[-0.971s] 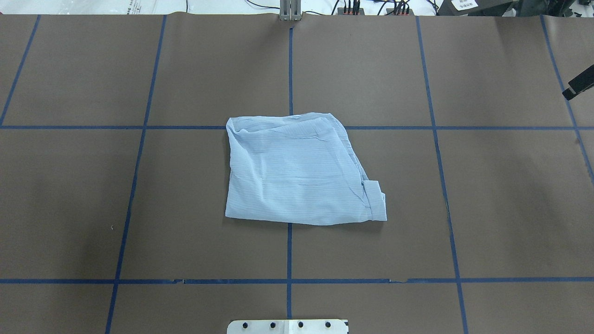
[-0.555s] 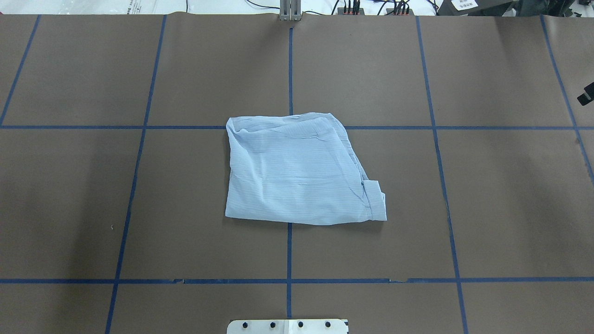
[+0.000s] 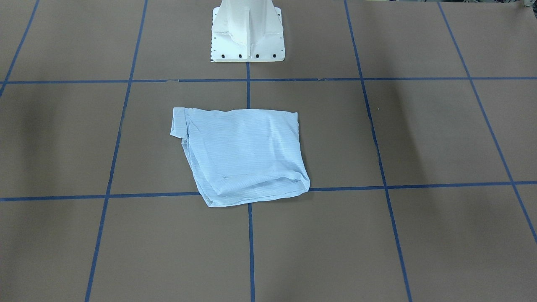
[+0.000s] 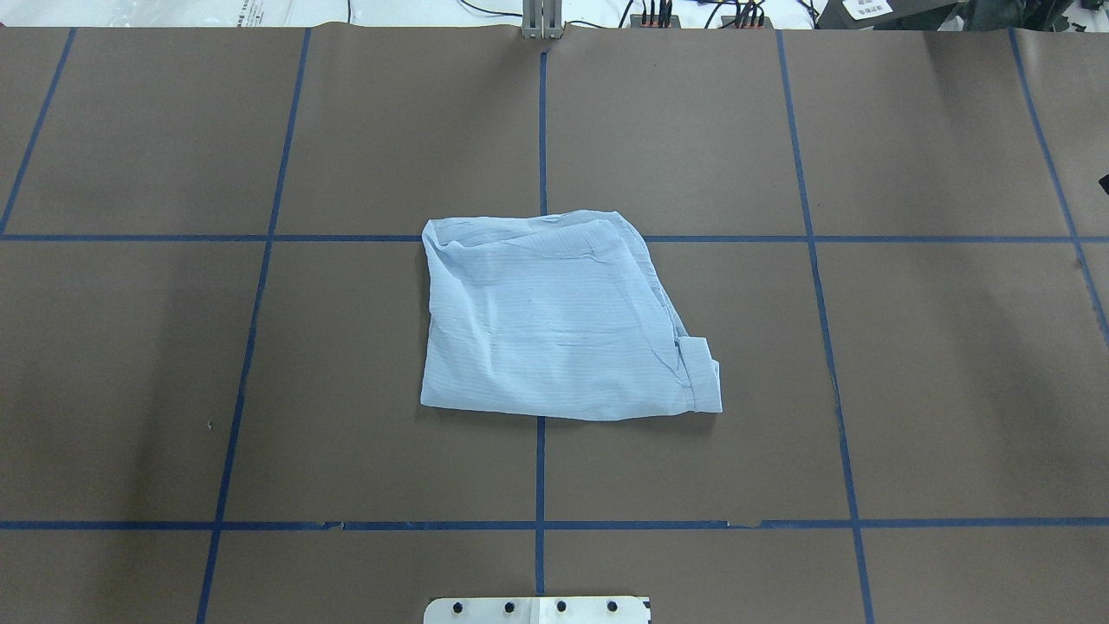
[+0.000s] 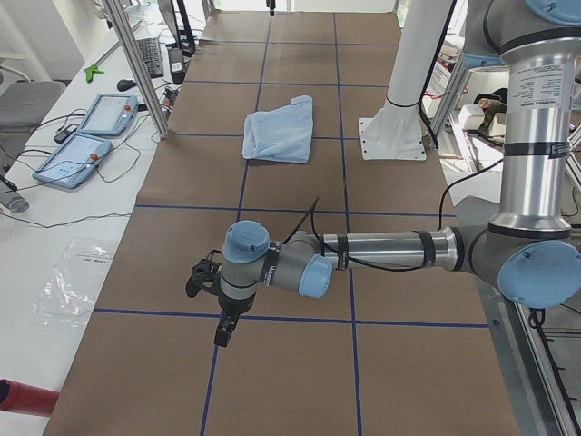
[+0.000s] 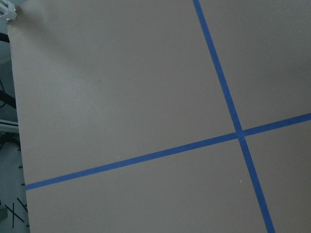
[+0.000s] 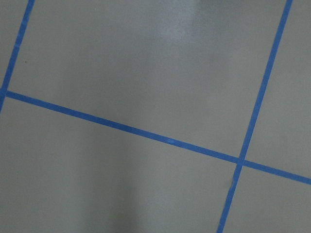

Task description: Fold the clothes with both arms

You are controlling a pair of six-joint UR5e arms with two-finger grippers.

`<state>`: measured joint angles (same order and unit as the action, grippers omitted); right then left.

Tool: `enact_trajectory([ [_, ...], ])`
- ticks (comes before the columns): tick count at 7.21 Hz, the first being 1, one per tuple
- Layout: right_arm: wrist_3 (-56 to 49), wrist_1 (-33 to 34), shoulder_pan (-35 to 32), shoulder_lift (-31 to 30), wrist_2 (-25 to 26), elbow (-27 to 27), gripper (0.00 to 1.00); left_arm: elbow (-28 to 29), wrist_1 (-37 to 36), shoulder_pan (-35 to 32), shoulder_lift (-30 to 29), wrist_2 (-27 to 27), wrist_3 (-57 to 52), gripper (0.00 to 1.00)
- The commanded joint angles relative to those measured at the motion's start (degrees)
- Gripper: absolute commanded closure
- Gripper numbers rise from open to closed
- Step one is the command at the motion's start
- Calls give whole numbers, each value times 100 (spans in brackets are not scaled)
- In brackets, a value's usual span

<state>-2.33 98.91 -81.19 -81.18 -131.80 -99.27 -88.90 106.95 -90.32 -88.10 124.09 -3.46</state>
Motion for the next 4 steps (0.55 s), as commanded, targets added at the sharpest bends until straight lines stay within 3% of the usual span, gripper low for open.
enact_trajectory([
  [1,214,408,-221,23,-431,-66,0,-13,-323,-47,-6,517,3,0],
  [4,655,471,-301,-117,-566,-189,0,-328,-822,-47,-14,555,3,0],
])
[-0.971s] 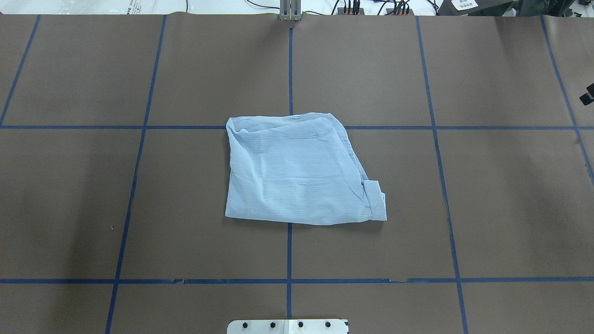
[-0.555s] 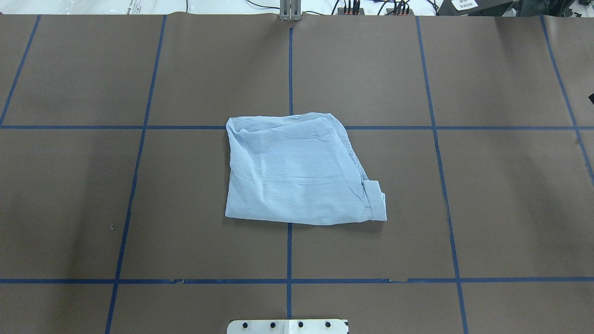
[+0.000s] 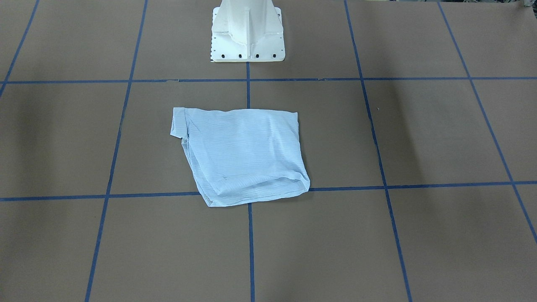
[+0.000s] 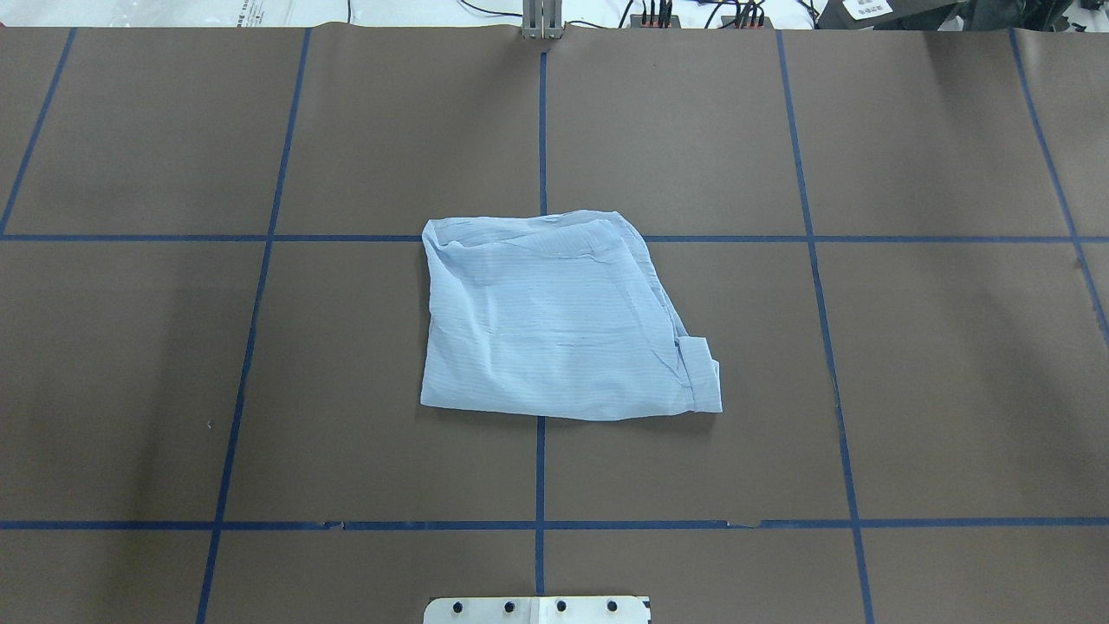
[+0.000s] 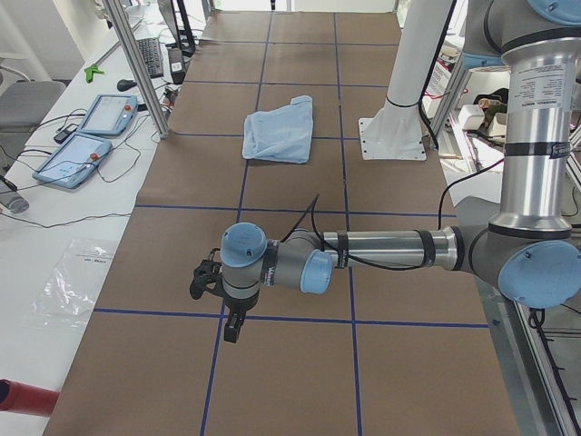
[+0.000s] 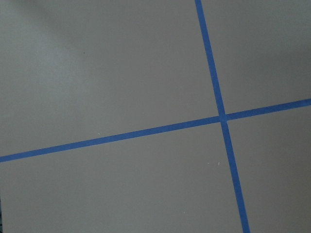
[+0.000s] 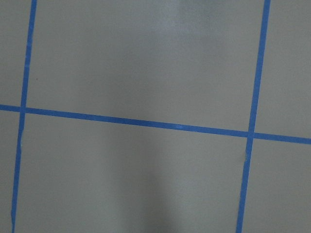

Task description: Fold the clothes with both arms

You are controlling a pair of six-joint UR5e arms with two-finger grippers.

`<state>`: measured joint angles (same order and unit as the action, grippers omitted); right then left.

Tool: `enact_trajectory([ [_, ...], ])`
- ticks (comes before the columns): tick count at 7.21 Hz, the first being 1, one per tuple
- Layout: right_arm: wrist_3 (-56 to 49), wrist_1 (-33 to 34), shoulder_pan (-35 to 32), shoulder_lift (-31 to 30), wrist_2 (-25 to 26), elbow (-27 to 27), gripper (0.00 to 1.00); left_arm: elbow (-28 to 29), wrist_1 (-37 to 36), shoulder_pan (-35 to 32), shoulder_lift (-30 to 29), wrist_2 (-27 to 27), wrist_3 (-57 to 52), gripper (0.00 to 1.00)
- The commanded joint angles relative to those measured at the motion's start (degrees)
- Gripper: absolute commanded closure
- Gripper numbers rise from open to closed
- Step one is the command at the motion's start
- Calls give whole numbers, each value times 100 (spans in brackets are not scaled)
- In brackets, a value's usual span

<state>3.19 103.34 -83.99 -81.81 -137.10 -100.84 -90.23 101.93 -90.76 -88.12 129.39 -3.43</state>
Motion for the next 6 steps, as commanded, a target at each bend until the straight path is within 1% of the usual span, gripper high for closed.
enact_trajectory([
  [1,103,-24,-21,-151,-36,-41,0,-389,-531,-12,14,25,0,0],
  [3,103,-24,-21,-186,-63,19,0,-364,-534,-21,84,42,-9,0],
  [4,103,-24,-21,-195,-132,20,0,-451,-708,-21,23,121,44,0],
  [6,94,-24,-21,-292,-404,11,0,-863,-1243,-21,23,549,79,0],
])
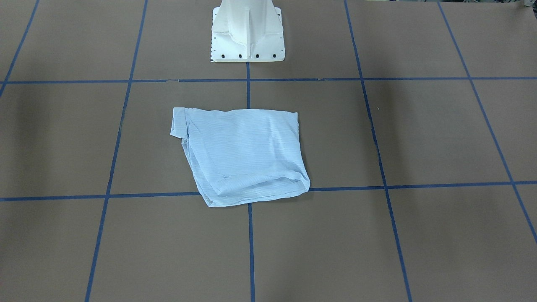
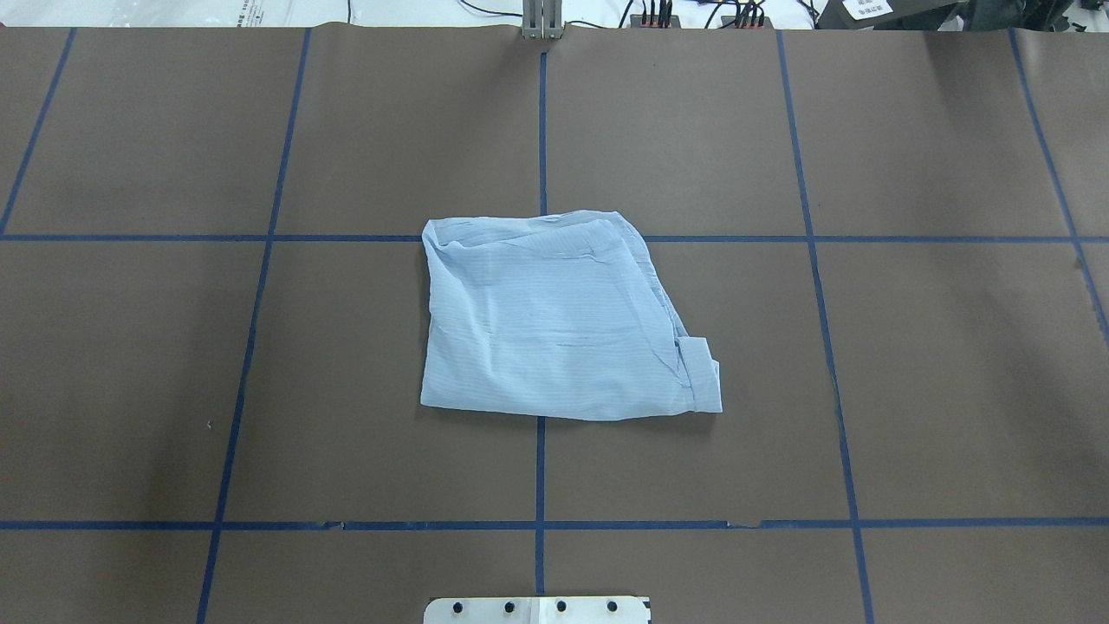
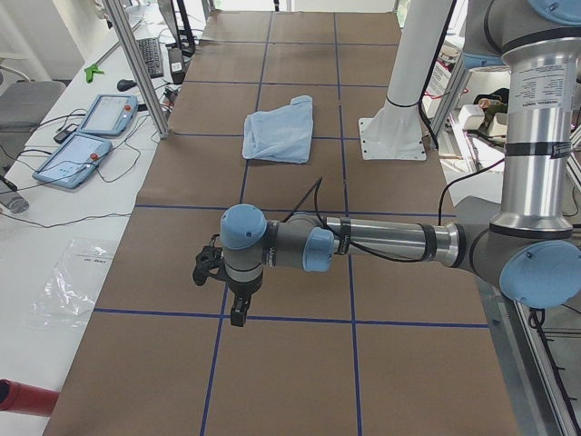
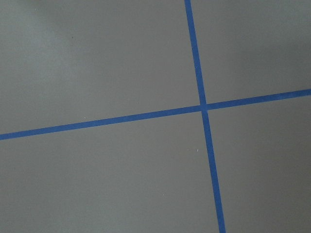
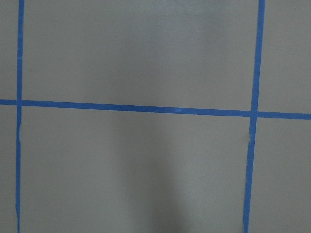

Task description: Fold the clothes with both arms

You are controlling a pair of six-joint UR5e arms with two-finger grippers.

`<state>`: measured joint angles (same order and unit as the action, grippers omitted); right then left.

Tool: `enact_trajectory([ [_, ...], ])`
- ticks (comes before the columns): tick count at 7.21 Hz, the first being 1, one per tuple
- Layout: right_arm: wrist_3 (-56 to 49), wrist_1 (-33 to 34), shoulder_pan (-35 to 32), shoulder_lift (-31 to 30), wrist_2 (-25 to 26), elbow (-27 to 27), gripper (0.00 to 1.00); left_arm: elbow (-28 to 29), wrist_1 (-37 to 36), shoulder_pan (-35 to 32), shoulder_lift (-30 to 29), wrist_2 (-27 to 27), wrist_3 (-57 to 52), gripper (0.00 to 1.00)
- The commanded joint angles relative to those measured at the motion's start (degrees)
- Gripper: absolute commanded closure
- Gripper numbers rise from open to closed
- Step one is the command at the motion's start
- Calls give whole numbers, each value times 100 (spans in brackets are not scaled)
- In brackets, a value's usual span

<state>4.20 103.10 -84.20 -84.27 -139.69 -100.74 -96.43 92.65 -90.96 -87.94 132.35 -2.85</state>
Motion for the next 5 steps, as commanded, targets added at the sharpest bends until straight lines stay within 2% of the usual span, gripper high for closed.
enact_trajectory([
  [1,2,-9,0,-89,-190,-16,0,-236,-335,8,40,657,30,0],
  [5,-41,-35,-105,-273,-120,-16,0,-192,-265,17,40,679,12,0],
])
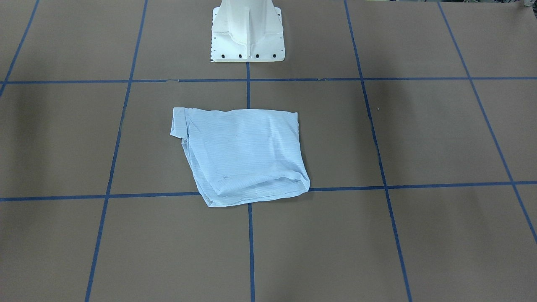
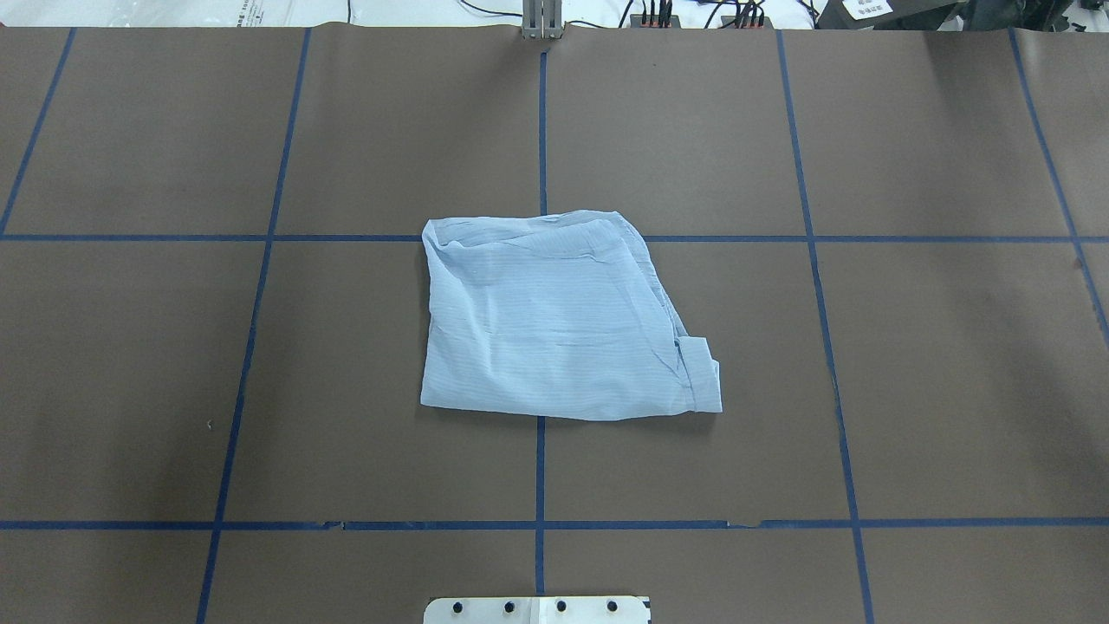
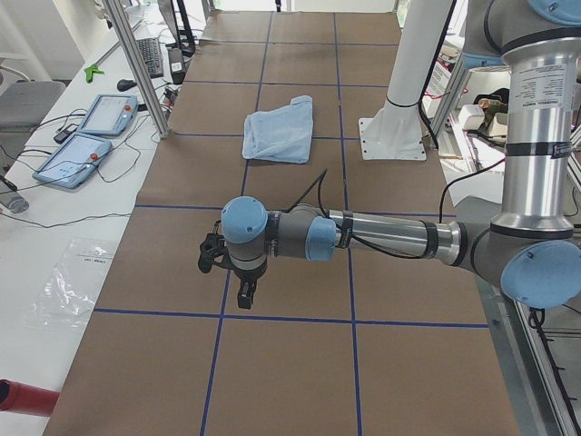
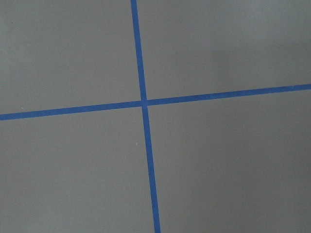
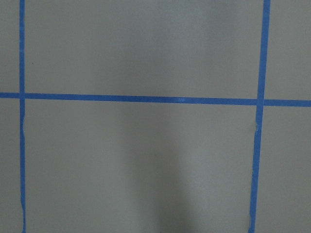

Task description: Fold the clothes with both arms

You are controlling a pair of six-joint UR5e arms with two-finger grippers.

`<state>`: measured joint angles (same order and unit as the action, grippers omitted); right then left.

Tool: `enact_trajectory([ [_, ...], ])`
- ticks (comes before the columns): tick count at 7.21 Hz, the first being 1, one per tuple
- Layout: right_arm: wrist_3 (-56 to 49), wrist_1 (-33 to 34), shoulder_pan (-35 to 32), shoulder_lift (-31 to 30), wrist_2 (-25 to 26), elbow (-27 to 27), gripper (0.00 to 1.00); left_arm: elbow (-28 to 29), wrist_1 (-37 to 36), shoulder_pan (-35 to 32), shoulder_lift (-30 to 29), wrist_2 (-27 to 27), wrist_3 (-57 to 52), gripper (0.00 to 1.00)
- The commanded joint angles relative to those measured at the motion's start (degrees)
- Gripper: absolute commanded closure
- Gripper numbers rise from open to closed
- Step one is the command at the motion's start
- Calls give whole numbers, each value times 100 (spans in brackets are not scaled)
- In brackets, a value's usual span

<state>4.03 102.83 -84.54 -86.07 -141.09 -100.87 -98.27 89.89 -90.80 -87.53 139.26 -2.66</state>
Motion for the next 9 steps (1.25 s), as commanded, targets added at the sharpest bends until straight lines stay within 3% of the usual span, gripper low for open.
enact_trajectory([
  [1,-78,-9,-176,-251,29,14,0,-8,2,0,-10,-21,-7,0],
  [4,-184,-490,-361,-612,335,50,0,-17,2,-8,8,-30,-24,0],
  [9,-131,-545,-440,-648,363,41,0,18,11,0,16,-188,-59,0],
])
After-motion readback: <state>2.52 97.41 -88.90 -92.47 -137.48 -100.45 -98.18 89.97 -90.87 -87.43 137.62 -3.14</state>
